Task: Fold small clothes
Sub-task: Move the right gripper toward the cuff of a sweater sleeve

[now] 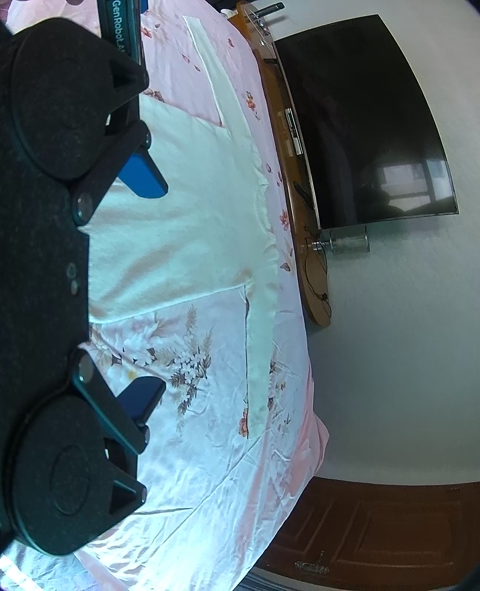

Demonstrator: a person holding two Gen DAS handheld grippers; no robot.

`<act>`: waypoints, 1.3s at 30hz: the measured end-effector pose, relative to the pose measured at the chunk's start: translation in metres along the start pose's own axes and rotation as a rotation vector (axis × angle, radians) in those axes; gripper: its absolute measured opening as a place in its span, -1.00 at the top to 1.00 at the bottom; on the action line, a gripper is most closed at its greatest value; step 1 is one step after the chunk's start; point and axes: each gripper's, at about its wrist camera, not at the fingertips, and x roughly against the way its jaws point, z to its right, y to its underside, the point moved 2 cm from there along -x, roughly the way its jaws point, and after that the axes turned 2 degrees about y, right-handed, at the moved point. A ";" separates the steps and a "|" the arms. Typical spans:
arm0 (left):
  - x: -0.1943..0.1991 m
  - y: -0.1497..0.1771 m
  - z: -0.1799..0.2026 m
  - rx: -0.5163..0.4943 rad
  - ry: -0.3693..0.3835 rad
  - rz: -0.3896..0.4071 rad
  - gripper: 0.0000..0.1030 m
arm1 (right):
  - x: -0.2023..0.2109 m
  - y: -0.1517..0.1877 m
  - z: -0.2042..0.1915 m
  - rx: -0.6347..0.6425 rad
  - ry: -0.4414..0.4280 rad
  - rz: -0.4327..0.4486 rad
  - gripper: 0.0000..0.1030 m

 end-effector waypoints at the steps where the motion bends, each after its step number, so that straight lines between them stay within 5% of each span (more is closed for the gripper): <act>1: -0.002 -0.002 -0.001 0.002 -0.001 0.000 -1.00 | -0.002 0.000 0.001 0.000 0.003 0.004 -0.99; 21: -0.046 -0.027 0.008 0.013 -0.018 -0.029 -1.00 | -0.041 -0.021 0.009 0.010 0.025 0.042 -0.99; 39: -0.139 -0.073 0.022 0.043 -0.035 -0.076 -1.00 | -0.135 -0.055 0.048 -0.025 0.078 -0.003 -0.99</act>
